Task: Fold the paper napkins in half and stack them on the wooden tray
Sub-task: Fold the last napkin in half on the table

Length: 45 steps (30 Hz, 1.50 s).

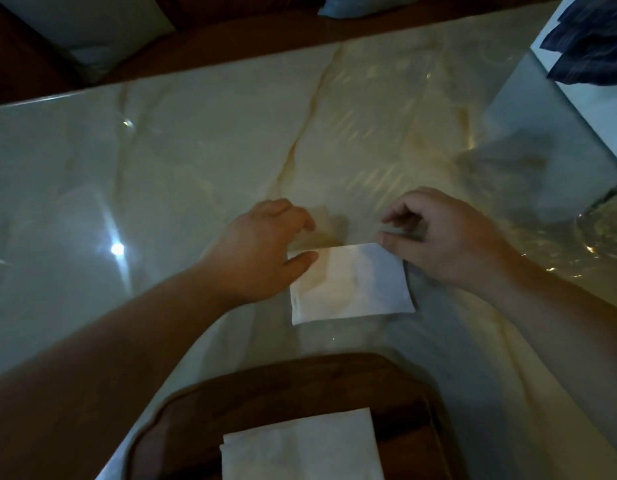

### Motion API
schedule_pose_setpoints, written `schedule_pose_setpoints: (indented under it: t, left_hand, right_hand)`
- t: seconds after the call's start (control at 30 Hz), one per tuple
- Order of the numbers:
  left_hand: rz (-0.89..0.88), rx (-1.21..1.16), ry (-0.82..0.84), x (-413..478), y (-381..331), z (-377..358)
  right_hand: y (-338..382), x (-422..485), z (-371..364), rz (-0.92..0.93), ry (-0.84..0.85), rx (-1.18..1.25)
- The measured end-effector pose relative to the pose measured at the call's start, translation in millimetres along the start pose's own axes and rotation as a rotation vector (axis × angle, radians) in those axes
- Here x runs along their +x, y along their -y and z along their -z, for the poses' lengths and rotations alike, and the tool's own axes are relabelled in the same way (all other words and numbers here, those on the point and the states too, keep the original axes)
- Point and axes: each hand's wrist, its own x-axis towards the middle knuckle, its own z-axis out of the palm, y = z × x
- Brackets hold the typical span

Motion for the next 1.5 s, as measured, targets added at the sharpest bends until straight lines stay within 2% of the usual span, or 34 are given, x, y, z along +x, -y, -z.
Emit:
schedule_pose_setpoints:
  t: [0.23,0.33,0.43,0.63,0.73,0.8,0.97,1.1,1.3,1.5]
  left_hand:
    - [-0.004,0.022,0.140,12.6,3.0,5.0]
    - [-0.032,-0.015,0.107,10.1,2.8,3.1]
    - [-0.023,-0.087,0.083,5.4,0.3,1.1]
    - [0.400,-0.645,0.008,-7.3,-9.6,12.5]
    - [0.494,-0.961,-0.058,-16.3,-16.4,24.5]
    - [0.529,-1.056,-0.098,-26.1,-23.2,35.4]
    - [0.603,-1.106,-0.194,-64.2,-45.7,63.0]
    - [0.641,-1.082,-0.223,-110.2,-62.4,71.4]
    - [0.746,-1.030,-0.146,-165.7,-67.3,52.0]
    - [0.802,-0.932,-0.071,-190.2,-52.3,27.0]
  right_hand:
    - [5.7,9.8,3.4,0.053,0.215,-0.170]
    - [6.9,8.4,3.5,0.075,0.234,-0.175]
    - [6.3,3.6,4.6,0.046,0.190,-0.080]
    - [10.5,-9.5,6.7,-0.089,0.074,0.287]
    - [24.9,-14.3,12.7,-0.090,0.044,0.455]
    - [38.7,-18.3,18.6,-0.090,0.046,0.542]
    - [76.3,-42.1,33.9,-0.150,0.081,0.739]
    - [98.8,-76.7,33.1,-0.199,0.114,0.773]
    - [105.1,-124.2,8.2,-0.290,0.170,0.713]
    - [100.4,-147.2,-27.0,-0.332,0.259,0.483]
